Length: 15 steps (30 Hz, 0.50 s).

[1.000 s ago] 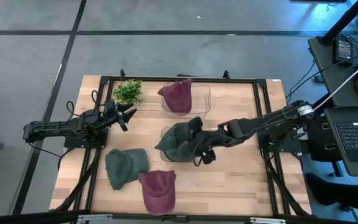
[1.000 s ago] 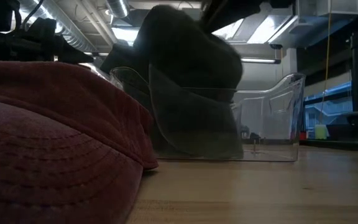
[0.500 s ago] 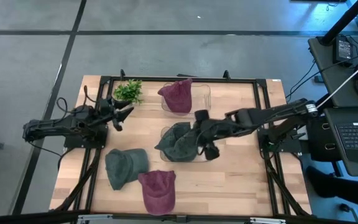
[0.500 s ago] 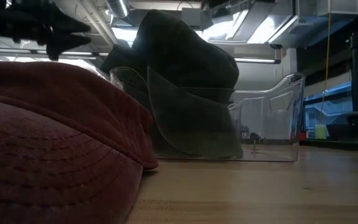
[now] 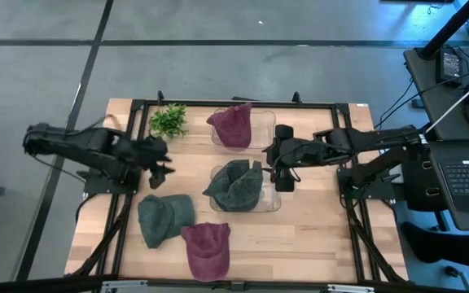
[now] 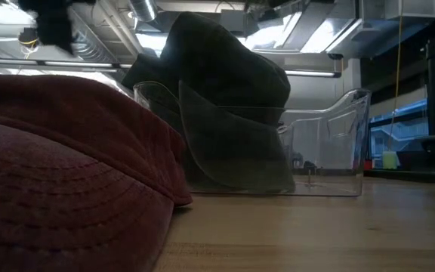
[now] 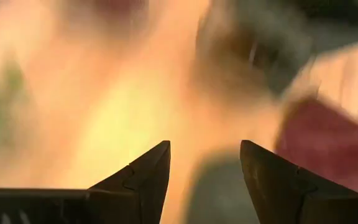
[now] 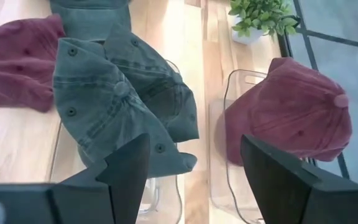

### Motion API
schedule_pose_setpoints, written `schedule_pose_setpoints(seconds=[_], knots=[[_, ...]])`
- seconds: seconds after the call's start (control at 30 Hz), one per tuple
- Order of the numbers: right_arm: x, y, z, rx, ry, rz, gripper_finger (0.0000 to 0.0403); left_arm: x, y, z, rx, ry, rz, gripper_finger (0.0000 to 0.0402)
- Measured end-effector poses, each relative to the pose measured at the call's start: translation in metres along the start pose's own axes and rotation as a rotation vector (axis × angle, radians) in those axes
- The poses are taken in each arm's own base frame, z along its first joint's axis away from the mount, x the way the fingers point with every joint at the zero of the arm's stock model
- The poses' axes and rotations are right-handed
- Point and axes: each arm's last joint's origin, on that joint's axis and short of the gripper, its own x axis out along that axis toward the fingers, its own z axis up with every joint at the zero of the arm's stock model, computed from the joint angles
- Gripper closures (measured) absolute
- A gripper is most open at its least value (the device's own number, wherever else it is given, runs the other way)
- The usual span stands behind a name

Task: Pick & Place hat
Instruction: Put the black cap into the bottom transparent bin

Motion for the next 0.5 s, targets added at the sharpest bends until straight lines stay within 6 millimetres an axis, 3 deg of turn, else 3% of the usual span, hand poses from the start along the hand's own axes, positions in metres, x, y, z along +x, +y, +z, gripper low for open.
schedule_pose_setpoints(seconds=[0.13, 0.23, 0.3, 0.5], knots=[[0.001, -0.004, 0.000, -0.028, 0.000, -0.008, 0.0154, 0.008, -0.021, -0.008, -0.440, 0.395, 0.124, 0.0213], [0.003, -0.010, -0.001, -0.068, 0.007, -0.019, 0.0154, 0.014, -0.040, -0.022, -0.620, 0.569, 0.165, 0.0213], [0.005, -0.016, -0.001, -0.096, 0.010, 0.000, 0.0154, 0.013, -0.055, -0.031, -0.678, 0.569, 0.151, 0.0213], [0.010, -0.035, -0.004, -0.107, -0.008, 0.152, 0.0154, -0.003, -0.092, -0.062, -0.929, 0.337, 0.056, 0.0213]])
